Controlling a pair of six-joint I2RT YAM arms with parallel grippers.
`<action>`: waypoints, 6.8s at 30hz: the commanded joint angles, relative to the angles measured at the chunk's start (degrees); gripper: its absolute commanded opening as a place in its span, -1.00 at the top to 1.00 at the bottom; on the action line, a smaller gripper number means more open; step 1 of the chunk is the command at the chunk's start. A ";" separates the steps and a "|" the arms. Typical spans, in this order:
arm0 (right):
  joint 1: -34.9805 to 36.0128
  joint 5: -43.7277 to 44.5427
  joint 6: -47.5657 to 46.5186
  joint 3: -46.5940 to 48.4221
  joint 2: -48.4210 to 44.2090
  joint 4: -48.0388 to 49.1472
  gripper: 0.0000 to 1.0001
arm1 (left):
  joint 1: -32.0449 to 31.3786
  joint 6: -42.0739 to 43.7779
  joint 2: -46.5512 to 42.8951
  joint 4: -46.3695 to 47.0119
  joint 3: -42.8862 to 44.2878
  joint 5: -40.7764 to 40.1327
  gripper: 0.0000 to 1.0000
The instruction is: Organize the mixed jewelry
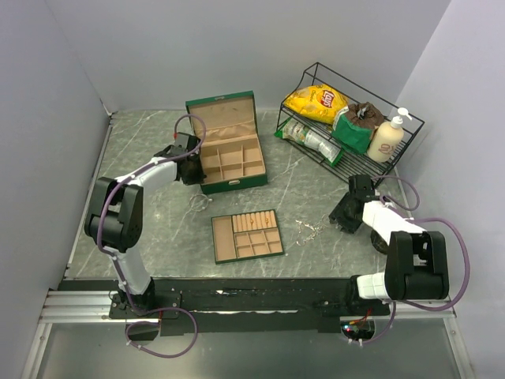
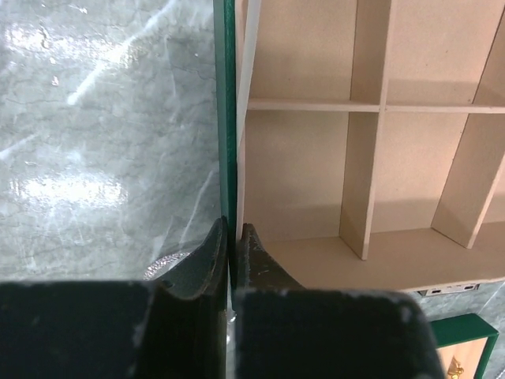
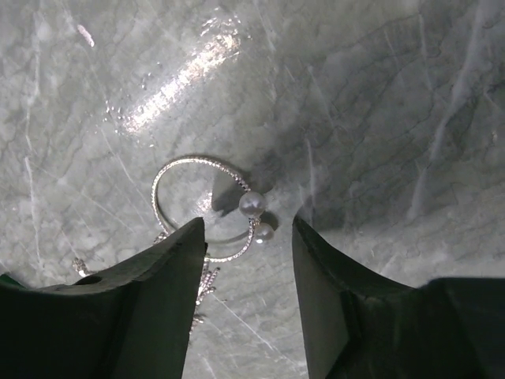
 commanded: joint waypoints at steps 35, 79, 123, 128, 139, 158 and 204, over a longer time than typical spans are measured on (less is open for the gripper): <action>0.36 -2.88 -6.10 8.09 -4.50 -0.80 0.93 | 9.61 9.17 -21.91 2.31 -5.83 -5.95 -0.63; 34.46 15.20 -20.95 68.11 41.37 -8.18 0.89 | 9.44 10.30 -24.47 0.12 -10.05 -10.34 -0.93; 35.86 12.39 -23.50 76.38 46.66 -15.57 0.01 | 9.52 10.48 -21.39 -0.85 -8.82 -10.08 -0.93; 35.95 10.28 -22.36 76.48 42.79 -15.22 -0.09 | 9.52 10.57 -21.39 -0.94 -8.82 -10.43 -0.93; 40.34 3.25 -5.50 49.43 22.49 1.20 -0.12 | 9.44 9.60 -21.13 -1.46 -8.21 -13.24 -0.93; 56.25 9.30 11.82 61.25 41.62 -2.29 -0.15 | 9.61 7.40 -23.59 -2.17 -8.73 -21.15 -0.93; 56.78 17.93 4.89 82.37 63.97 -13.20 0.07 | 9.61 8.28 -21.13 -2.61 -7.86 -17.11 -0.93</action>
